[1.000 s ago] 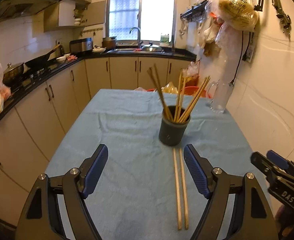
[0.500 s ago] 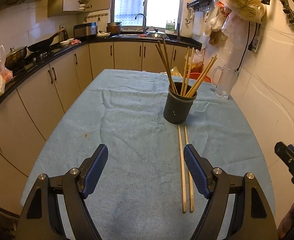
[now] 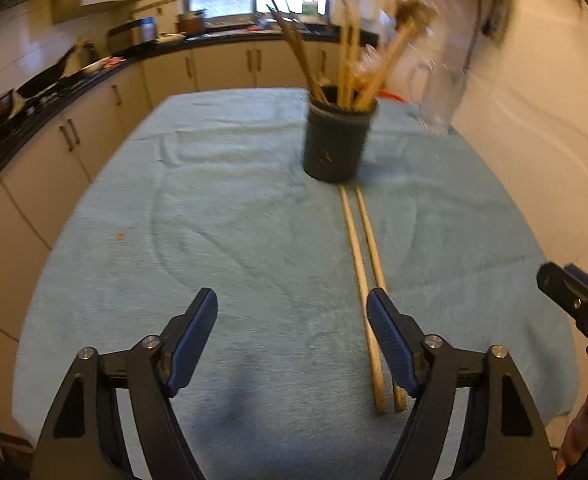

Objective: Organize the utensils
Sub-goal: 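Open both tools and move them toward the last two chopsticks, then close the left tool on one of the two remaining chopsticks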

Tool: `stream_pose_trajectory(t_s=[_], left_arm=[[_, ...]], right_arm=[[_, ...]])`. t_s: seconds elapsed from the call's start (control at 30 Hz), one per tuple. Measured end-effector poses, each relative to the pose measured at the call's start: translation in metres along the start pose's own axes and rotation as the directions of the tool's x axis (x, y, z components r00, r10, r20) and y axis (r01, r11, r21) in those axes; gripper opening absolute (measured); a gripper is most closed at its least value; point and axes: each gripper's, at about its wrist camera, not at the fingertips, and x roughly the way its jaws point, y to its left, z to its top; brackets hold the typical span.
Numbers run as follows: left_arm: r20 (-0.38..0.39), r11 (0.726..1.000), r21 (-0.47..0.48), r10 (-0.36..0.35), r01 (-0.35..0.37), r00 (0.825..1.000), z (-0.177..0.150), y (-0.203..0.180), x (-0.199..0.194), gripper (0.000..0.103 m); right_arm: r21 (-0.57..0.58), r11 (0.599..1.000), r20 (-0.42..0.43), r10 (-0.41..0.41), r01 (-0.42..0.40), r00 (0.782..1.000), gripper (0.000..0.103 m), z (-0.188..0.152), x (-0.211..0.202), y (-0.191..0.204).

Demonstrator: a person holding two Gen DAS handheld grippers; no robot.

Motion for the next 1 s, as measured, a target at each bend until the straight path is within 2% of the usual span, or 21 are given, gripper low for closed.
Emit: stream_pose_trajectory(t_s=[0.17, 0.23, 0.3, 0.47, 0.57, 0.67, 0.7, 0.73, 0.87, 1.0], left_arm=[[-0.054, 0.998, 0.054, -0.036, 0.039, 0.998, -0.002, -0.022, 0.026, 0.056], [-0.077, 0.997, 0.067, -0.029, 0.034, 0.997, -0.001, -0.029, 0.037, 0.044], [-0.107, 0.997, 0.075, -0.015, 0.023, 0.994, -0.002, -0.034, 0.050, 0.036], [-0.134, 0.997, 0.073, -0.015, 0.025, 0.991, -0.002, -0.043, 0.064, 0.035], [-0.150, 0.996, 0.086, 0.017, -0.004, 0.989, -0.004, -0.047, 0.072, 0.033], [-0.145, 0.997, 0.077, 0.026, -0.015, 0.989, -0.001, -0.048, 0.073, 0.020], [-0.152, 0.997, 0.070, 0.033, -0.023, 0.988, 0.002, -0.048, 0.075, 0.010], [-0.158, 0.997, 0.065, 0.043, -0.033, 0.987, 0.004, -0.048, 0.077, 0.007], [-0.179, 0.999, -0.013, 0.029, -0.032, 0.983, 0.011, -0.041, 0.082, 0.007], [-0.204, 0.995, -0.076, 0.048, -0.065, 0.978, 0.003, -0.022, 0.072, 0.007]], right_arm=[[0.015, 1.000, -0.030, 0.021, -0.020, 0.999, 0.087, -0.005, 0.020, -0.012], [0.026, 0.999, -0.042, 0.033, -0.032, 0.999, 0.087, -0.005, 0.027, -0.016], [0.032, 0.999, -0.055, 0.044, -0.042, 0.998, 0.087, -0.005, 0.033, -0.021], [0.048, 0.997, -0.077, 0.069, -0.065, 0.995, 0.087, -0.006, 0.047, -0.031], [0.062, 0.995, -0.088, 0.081, -0.076, 0.993, 0.087, -0.006, 0.053, -0.039], [0.066, 0.994, -0.098, 0.096, -0.089, 0.991, 0.087, -0.007, 0.058, -0.045], [0.065, 0.993, -0.105, 0.101, -0.095, 0.989, 0.087, -0.008, 0.059, -0.047], [0.063, 0.993, -0.111, 0.105, -0.099, 0.988, 0.087, -0.008, 0.061, -0.047], [0.026, 0.992, -0.150, 0.128, -0.126, 0.980, 0.087, -0.009, 0.068, -0.045], [0.002, 0.990, -0.159, 0.143, -0.144, 0.977, 0.087, -0.009, 0.068, -0.038]])
